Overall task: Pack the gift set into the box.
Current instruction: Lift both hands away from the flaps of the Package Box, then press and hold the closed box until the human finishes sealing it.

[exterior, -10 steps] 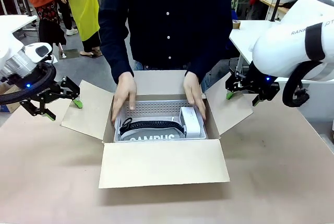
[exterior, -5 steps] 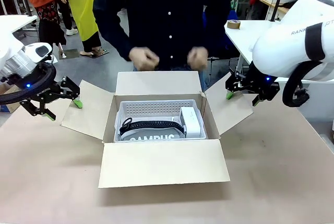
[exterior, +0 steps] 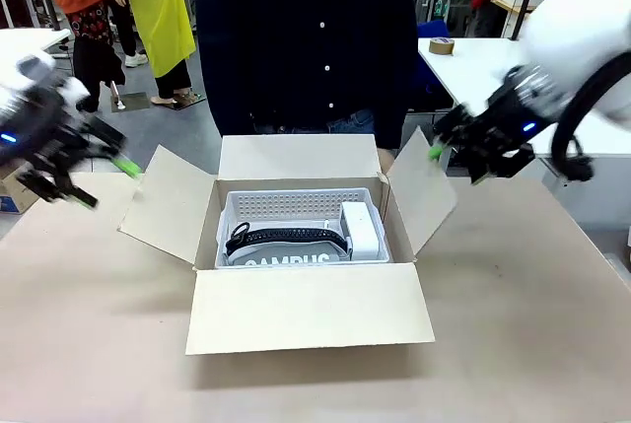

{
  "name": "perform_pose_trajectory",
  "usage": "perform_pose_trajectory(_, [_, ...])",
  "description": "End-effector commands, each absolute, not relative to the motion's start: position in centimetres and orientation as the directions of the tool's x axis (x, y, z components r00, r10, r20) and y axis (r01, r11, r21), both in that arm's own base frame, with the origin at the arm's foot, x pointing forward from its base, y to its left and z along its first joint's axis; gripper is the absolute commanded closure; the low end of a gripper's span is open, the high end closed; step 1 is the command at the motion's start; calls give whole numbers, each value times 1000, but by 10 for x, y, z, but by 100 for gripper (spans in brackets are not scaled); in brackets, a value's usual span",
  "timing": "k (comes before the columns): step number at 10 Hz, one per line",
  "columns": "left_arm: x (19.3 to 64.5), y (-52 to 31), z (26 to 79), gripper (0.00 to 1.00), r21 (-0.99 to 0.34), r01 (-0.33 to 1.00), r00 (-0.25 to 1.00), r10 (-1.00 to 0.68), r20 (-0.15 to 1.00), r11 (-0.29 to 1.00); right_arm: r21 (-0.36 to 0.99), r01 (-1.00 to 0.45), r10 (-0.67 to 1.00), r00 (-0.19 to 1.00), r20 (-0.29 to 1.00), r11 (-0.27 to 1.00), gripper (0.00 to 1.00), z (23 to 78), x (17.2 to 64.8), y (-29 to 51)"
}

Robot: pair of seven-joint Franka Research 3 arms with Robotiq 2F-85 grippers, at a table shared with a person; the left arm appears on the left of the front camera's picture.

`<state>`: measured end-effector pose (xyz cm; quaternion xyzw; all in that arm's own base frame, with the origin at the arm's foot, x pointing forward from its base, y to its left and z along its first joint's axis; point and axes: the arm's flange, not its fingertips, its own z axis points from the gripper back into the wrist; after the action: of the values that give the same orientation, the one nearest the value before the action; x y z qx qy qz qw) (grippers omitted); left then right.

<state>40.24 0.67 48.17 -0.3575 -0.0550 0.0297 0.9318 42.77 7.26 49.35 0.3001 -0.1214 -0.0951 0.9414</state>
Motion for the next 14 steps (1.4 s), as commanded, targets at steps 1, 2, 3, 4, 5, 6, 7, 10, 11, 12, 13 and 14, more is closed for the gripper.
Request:
perform_pose_trajectory(1, [386,110,491,0,-982,42,999,26,47,183,922,286,-417,895,-160,261,0,522,388,-44])
perform_pose_trajectory(2, [379,135,469,0,-999,12,996,86,17,52,925,346,-449,859,-246,155,0,502,375,-76])
perform_pose_trajectory(3, [374,149,439,0,-997,-35,991,128,-43,-63,920,385,-470,827,-310,72,0,474,367,-98])
perform_pose_trajectory(4, [371,156,414,0,-985,-74,982,160,-99,-155,900,436,-484,787,-382,-3,0,443,363,-114])
perform_pose_trajectory(5, [374,157,398,0,-972,-142,964,199,-179,-188,875,481,-524,732,-434,-54,0,417,367,-122])
perform_pose_trajectory(6, [391,147,397,0,-954,-273,936,193,-293,-127,825,563,-636,654,-410,47,0,408,383,-106])
perform_pose_trajectory(7, [346,168,414,0,-999,-49,978,201,-48,-4,897,431,-480,810,-337,96,0,443,339,-136])
perform_pose_trajectory(10, [346,168,414,0,-999,-49,978,201,-48,-4,897,431,-480,810,-337,96,0,443,339,-136])
perform_pose_trajectory(11, [346,168,414,0,-999,-49,978,201,-48,-4,897,431,-480,810,-337,96,0,443,339,-136])
perform_pose_trajectory(12, [346,168,414,0,-999,-49,978,201,-48,-4,897,431,-480,810,-337,96,0,443,339,-136])
perform_pose_trajectory(13, [346,168,414,0,-999,-49,978,201,-48,-4,897,431,-480,810,-337,96,0,443,339,-136])
perform_pose_trajectory(14, [346,168,414,0,-999,-49,978,201,-48,-4,897,431,-480,810,-337,96,0,443,339,-136])
